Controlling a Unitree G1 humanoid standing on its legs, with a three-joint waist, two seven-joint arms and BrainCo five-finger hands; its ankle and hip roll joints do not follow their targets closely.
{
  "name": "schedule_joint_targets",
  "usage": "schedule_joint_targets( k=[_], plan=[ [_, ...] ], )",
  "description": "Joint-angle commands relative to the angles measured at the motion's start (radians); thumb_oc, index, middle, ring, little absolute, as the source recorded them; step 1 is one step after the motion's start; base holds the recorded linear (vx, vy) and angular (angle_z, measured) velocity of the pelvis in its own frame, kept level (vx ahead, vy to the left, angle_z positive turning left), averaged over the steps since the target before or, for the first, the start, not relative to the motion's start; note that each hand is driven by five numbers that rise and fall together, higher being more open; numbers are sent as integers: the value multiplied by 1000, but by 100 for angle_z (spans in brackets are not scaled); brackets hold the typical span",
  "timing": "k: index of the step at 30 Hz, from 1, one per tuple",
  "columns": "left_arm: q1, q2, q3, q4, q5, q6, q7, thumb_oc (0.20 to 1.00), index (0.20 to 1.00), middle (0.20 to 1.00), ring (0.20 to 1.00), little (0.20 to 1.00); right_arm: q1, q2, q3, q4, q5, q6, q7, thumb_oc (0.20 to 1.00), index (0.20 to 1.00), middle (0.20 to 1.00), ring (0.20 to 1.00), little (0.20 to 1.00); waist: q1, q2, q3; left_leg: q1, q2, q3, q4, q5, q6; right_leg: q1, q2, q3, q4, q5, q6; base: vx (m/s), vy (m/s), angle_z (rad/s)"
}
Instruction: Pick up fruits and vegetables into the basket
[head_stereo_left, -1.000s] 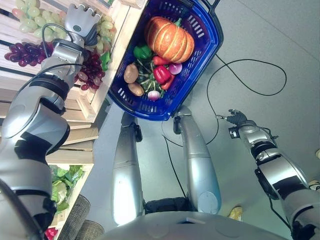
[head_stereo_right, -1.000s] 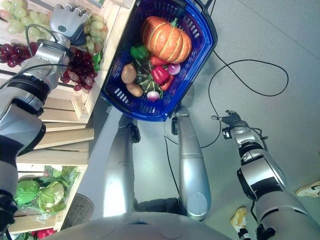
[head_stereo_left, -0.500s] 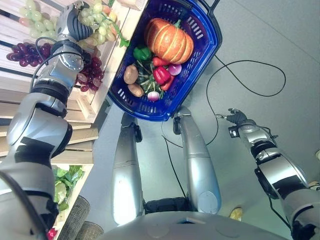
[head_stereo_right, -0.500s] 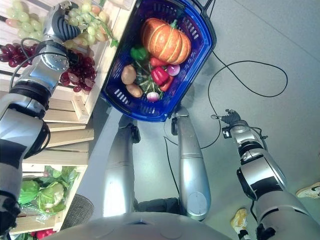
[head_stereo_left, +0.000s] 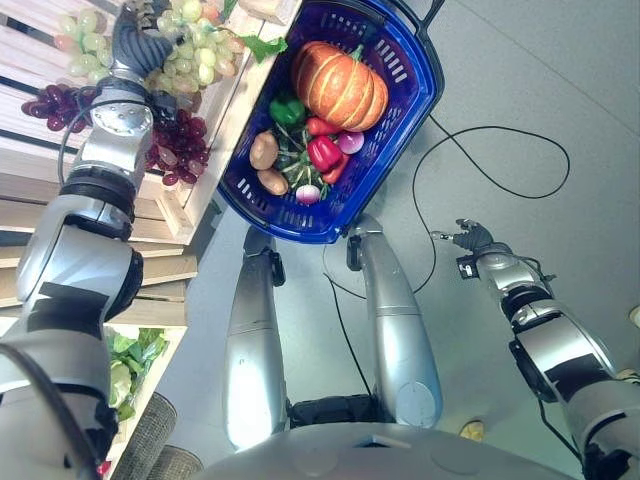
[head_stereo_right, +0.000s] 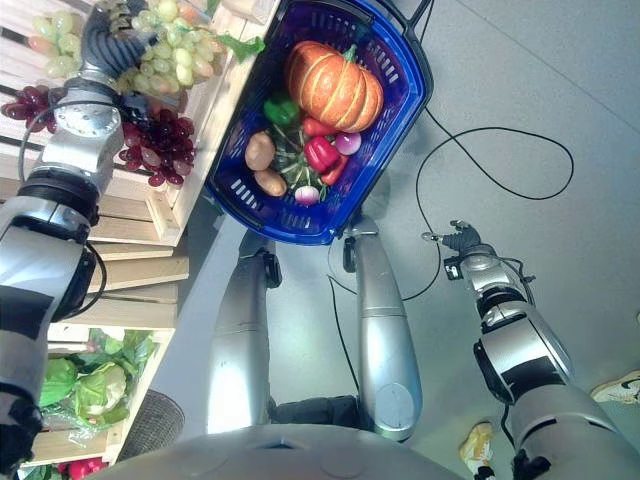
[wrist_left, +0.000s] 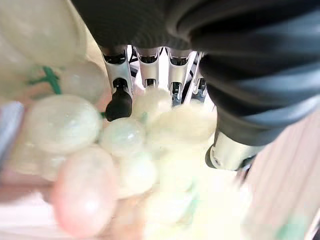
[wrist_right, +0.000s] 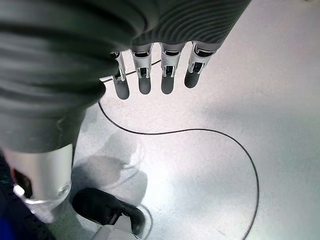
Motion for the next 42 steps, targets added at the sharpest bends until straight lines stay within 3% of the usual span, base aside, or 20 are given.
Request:
schedule_joint_targets(
  k=[1, 4, 12, 14, 15, 16, 17, 18, 20, 25, 34, 42],
  plan=[
    [107, -12, 122, -68, -255, -99, -70, 200, 200, 200, 200, 200, 134, 4, -30, -49, 9, -68, -70, 1000, 1000, 1000, 1000, 1000, 37, -24, -31, 13, -33, -11, 125, -146, 4, 65, 26, 16, -109, 50, 56, 9, -41, 8],
    [182, -61, 198, -158, -414, -158, -142, 200, 200, 200, 200, 200, 144, 24, -45, -105, 7, -106, -120, 1000, 1000, 1000, 1000, 1000, 48, -25, -31, 32, -38, -15, 120, -149, 4, 84, 23, 8, -110, 47, 57, 8, -35, 10],
    [268, -116, 277, -268, -499, -220, -205, 200, 200, 200, 200, 200, 137, 32, -54, -240, 1, -87, -162, 1000, 1000, 1000, 1000, 1000, 64, -27, -31, 58, -43, -18, 114, -154, 1, 114, 15, -8, -114, 38, 56, 0, -12, 4],
    [274, -112, 272, -274, -398, -219, -157, 200, 200, 200, 200, 200, 139, 34, -51, -253, -4, -79, -168, 1000, 1000, 1000, 1000, 1000, 66, -25, -31, 60, -43, -17, 116, -155, 1, 117, 15, -11, -111, 35, 55, -2, 0, 4],
    [273, -109, 262, -271, -290, -212, -99, 200, 200, 200, 200, 200, 137, 33, -51, -258, 0, -72, -168, 1000, 1000, 1000, 1000, 1000, 67, -24, -31, 58, -43, -17, 118, -154, 1, 116, 14, -12, -110, 34, 55, -7, -2, 5],
    [263, -91, 230, -257, -83, -180, 18, 200, 200, 200, 200, 200, 133, 29, -45, -262, 2, -59, -168, 1000, 1000, 1000, 1000, 1000, 67, -24, -31, 54, -40, -15, 118, -152, 0, 113, 13, -14, -108, 34, 56, -8, -2, 4],
    [256, -81, 216, -248, -7, -160, 62, 213, 213, 213, 213, 213, 131, 25, -44, -265, 2, -52, -166, 1000, 1000, 1000, 1000, 1000, 67, -24, -31, 52, -40, -15, 119, -151, 1, 112, 13, -14, -107, 34, 56, -6, 4, 4],
    [235, -57, 184, -219, 166, -111, 188, 1000, 1000, 1000, 1000, 1000, 126, 15, -38, -268, 9, -38, -162, 1000, 1000, 1000, 1000, 1000, 66, -23, -31, 49, -38, -13, 119, -148, 1, 110, 13, -15, -107, 34, 55, 0, 0, 0],
    [170, 9, 91, -135, 495, 15, 365, 1000, 1000, 1000, 1000, 1000, 118, -11, -21, -232, 11, -48, -142, 1000, 1000, 1000, 1000, 1000, 59, -21, -31, 45, -31, -7, 118, -144, 3, 107, 14, -12, -106, 31, 53, 4, 53, 2],
    [70, 61, -56, -50, 705, 59, 467, 1000, 1000, 1000, 1000, 1000, 101, -30, 9, -154, 17, -77, -120, 1000, 1000, 1000, 1000, 1000, 50, -24, -31, 36, -24, 3, 117, -141, 4, 97, 18, -6, -109, 35, 52, 2, 35, -3],
    [-39, 26, -260, 12, 861, 63, 457, 1000, 1000, 1000, 1000, 1000, 63, -27, 28, -67, 13, -71, -111, 1000, 1000, 1000, 1000, 1000, 32, -22, -31, 24, -24, 14, 117, -135, 4, 79, 21, 2, -111, 50, 58, 8, 13, -2],
    [-88, -2, -351, 61, 899, 82, 394, 1000, 1000, 1000, 1000, 1000, 33, -34, 39, -58, -1, -58, -94, 1000, 1000, 1000, 1000, 1000, 15, -25, -31, 13, -22, 21, 121, -133, 3, 64, 24, 12, -111, 57, 61, 9, 26, -2]
  ],
)
